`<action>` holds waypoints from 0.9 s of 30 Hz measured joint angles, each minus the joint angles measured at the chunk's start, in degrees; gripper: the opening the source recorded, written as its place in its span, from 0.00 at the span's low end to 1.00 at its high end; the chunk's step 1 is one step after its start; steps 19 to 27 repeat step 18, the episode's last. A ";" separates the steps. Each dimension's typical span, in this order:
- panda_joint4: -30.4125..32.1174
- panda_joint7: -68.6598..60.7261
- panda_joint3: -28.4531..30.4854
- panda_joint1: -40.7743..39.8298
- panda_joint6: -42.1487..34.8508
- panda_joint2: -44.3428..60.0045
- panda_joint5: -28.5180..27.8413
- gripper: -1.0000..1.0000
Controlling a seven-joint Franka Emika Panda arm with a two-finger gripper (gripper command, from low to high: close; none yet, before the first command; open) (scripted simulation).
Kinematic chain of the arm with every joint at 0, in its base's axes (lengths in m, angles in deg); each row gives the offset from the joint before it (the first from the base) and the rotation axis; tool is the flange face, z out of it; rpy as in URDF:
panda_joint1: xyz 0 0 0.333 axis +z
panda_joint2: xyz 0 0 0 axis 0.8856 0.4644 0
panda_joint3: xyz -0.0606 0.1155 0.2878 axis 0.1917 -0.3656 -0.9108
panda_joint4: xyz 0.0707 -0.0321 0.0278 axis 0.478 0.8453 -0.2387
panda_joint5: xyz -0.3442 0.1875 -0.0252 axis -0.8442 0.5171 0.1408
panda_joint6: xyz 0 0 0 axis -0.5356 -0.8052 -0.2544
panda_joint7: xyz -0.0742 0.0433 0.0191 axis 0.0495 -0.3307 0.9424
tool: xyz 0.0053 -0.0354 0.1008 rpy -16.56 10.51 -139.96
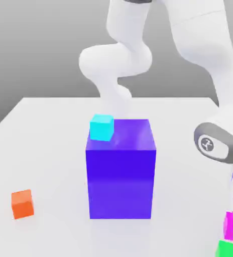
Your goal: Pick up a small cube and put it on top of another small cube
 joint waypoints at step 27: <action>-9.04 9.11 3.05 -4.65 -10.88 -2.44 8.08 1.00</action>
